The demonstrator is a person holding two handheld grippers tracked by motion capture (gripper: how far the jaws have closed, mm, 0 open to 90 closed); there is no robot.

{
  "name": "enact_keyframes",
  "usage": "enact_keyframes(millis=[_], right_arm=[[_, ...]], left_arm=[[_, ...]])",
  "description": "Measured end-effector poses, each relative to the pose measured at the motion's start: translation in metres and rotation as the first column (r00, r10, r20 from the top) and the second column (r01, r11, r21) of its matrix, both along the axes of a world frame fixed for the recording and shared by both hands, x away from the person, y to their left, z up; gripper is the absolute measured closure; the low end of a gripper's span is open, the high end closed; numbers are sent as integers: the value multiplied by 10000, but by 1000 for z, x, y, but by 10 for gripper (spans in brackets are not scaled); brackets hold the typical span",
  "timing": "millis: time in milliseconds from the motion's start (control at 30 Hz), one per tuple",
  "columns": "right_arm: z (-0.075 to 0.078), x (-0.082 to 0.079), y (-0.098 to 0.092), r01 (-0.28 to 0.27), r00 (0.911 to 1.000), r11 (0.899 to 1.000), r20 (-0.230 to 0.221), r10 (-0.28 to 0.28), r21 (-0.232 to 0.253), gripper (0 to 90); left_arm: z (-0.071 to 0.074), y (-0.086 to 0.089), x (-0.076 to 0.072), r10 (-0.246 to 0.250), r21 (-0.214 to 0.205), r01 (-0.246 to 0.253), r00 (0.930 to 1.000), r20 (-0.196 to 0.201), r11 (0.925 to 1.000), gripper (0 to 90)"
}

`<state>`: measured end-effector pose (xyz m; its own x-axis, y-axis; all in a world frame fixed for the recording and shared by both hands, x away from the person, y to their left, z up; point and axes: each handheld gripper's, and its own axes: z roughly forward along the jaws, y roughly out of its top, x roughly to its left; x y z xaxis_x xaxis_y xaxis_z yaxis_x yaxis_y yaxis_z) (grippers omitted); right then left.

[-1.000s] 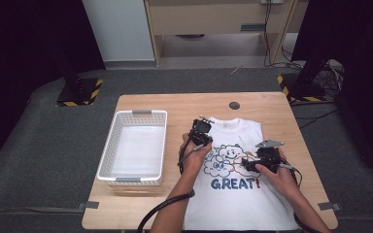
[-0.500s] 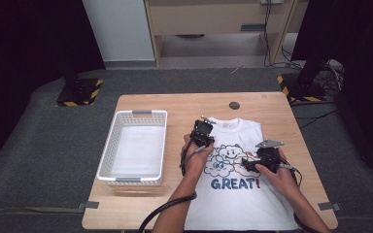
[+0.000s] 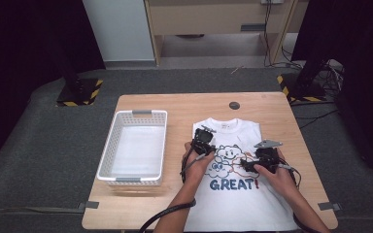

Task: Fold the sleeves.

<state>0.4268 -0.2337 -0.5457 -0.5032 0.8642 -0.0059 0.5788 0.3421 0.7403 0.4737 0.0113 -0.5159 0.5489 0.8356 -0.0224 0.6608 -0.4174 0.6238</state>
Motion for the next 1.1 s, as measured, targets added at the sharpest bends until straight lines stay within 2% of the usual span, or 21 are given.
enact_keyframes(millis=[33,133,167,233,300,400,500,600,700,833,933,1033,1100], right_arm=[[0,0,0,-33,10000,10000,-11,33,6,39],[0,0,-1,-81,10000,10000,-8,81,47,38],[1,-1,-2,-105,9999,9997,92,103,198,40],[4,-4,-8,-142,9995,9985,306,126,537,35],[10,-6,-14,-174,9989,9977,441,145,651,27],[13,-6,-18,-299,9988,9981,406,277,544,26],[16,-4,-20,-385,9990,9988,236,378,294,40],[21,1,-23,-371,9993,9993,-56,371,57,58],[26,6,-27,-271,9994,9995,-228,267,-160,78],[30,13,-36,-181,9988,9991,-453,164,-374,118],[28,16,-42,-51,9972,9989,-754,16,-461,128],[27,20,-47,150,9960,9987,-877,-193,-493,140],[28,25,-49,220,9959,9986,-862,-261,-487,153]], left_arm=[[0,0,-1,-40,-25,40,10000,20,10000,649],[5,2,-3,-75,2,75,9996,282,10000,537],[10,3,-6,-112,141,105,9987,502,9998,496],[17,7,-8,-201,101,194,9969,766,9998,384],[22,11,-10,-212,-40,216,9972,711,9998,259],[24,16,-12,-343,-212,352,9986,412,9992,149],[26,21,-14,-352,-220,359,9989,324,9991,58],[26,26,-14,-469,-477,475,9988,132,9977,33],[25,30,-15,-309,-599,310,9995,28,9977,39],[25,37,-13,-177,-415,175,9998,-30,9990,45],[27,43,-10,92,-736,-102,9999,-145,9972,47],[29,43,-7,55,-377,-59,9999,-97,9993,57],[30,42,-3,36,-279,-37,10000,-25,9996,62]])
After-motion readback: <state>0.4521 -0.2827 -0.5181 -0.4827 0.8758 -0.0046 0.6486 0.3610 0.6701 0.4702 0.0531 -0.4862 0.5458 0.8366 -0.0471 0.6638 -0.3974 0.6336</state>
